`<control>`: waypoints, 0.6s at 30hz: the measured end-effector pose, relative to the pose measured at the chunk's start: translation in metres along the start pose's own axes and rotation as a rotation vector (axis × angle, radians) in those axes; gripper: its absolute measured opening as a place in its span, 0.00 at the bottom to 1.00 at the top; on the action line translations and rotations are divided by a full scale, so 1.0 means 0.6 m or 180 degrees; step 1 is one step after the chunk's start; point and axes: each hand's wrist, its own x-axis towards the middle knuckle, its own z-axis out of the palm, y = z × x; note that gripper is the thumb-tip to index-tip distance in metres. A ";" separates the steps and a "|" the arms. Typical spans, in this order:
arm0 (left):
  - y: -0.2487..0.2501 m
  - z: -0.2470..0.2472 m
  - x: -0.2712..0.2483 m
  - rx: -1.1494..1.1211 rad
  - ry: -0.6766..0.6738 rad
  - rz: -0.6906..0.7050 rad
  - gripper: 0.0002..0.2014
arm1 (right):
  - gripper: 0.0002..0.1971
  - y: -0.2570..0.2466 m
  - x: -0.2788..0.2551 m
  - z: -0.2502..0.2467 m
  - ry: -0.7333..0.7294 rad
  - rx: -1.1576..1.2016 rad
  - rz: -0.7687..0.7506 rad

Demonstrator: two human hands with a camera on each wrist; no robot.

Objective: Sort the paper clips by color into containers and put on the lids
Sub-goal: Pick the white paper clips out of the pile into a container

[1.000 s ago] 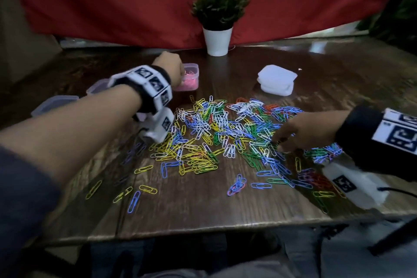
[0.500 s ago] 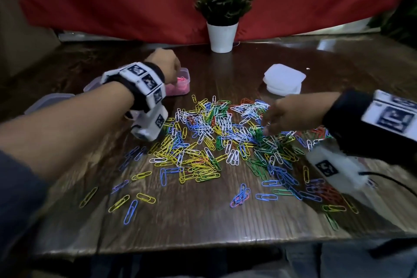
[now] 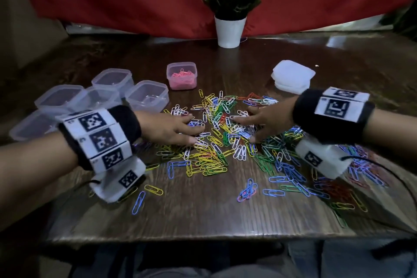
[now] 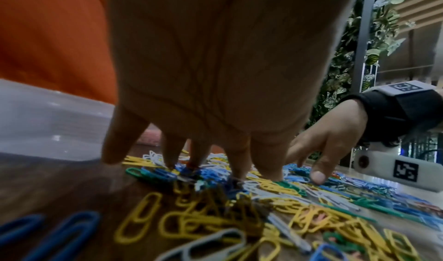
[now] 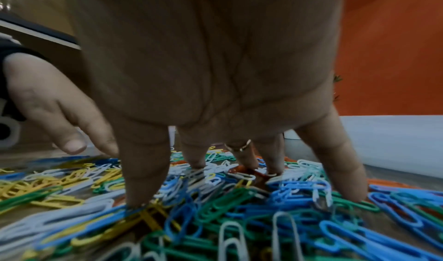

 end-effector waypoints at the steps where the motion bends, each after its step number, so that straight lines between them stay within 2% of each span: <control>1: -0.008 0.007 -0.003 -0.0100 0.0157 0.0138 0.28 | 0.35 0.001 -0.005 0.002 0.0034 0.0088 0.0003; 3: -0.017 0.019 -0.017 -0.0571 0.0720 0.0439 0.29 | 0.34 -0.004 -0.014 -0.001 0.0281 0.0411 -0.0096; 5: -0.022 0.026 -0.043 -0.0970 0.1293 0.0462 0.33 | 0.30 -0.016 -0.023 -0.012 0.0794 0.0723 -0.0202; 8: -0.030 0.036 -0.093 -0.0866 0.1656 0.0106 0.42 | 0.20 -0.043 -0.020 -0.029 0.1626 0.1003 -0.0265; 10: -0.035 0.050 -0.122 -0.0858 0.1696 -0.0155 0.34 | 0.14 -0.068 -0.008 -0.044 0.1890 0.1081 -0.0273; 12: -0.030 0.066 -0.137 -0.0809 0.1620 -0.0428 0.21 | 0.13 -0.098 0.009 -0.061 0.1853 0.1153 -0.0335; 14: -0.019 0.080 -0.137 -0.0855 0.1801 -0.0486 0.13 | 0.17 -0.127 0.025 -0.075 0.1541 0.1032 -0.0393; 16: -0.002 0.089 -0.131 -0.1308 0.2455 -0.0331 0.06 | 0.22 -0.147 0.040 -0.084 0.1230 0.0716 -0.0371; 18: 0.015 0.093 -0.127 -0.2304 0.3041 -0.0137 0.04 | 0.27 -0.151 0.049 -0.085 0.1173 0.0428 -0.0276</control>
